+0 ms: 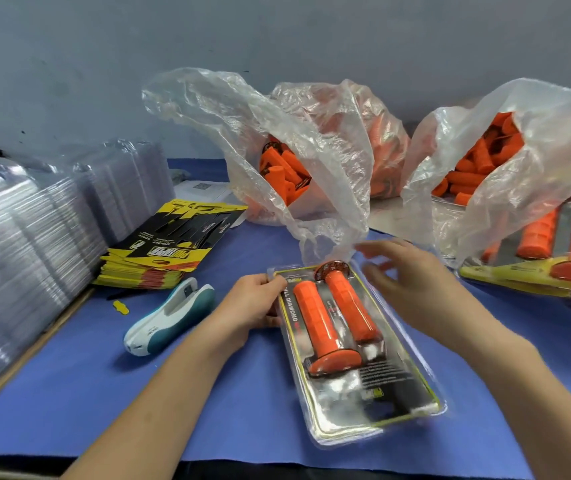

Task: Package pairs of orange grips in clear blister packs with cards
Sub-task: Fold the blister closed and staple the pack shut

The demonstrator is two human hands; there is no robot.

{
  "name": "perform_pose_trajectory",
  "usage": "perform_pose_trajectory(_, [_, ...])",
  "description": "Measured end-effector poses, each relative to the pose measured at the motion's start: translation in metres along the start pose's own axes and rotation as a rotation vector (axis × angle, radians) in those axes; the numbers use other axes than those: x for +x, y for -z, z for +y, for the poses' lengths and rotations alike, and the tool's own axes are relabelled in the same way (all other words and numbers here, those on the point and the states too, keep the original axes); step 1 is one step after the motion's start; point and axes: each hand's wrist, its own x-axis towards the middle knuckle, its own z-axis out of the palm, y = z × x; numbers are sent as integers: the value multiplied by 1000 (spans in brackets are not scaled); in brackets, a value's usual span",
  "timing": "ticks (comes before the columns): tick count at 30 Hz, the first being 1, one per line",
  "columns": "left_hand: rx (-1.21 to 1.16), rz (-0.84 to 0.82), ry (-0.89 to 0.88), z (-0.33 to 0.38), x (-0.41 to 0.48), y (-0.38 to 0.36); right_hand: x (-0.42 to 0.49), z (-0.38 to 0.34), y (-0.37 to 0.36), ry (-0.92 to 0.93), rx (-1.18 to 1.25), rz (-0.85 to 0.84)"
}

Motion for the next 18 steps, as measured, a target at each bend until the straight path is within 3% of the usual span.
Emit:
perform_pose_trajectory(3, [-17, -17, -25, -1, -1, 2, 48, -32, -32, 163, -127, -216])
perform_pose_trajectory(8, [16, -35, -65, 0, -2, 12, 83, -34, -75, 105, -357, -515])
perform_pose_trajectory(18, [23, -164, 8, -3, -37, 5, 81, -25, -91, 13, -356, -319])
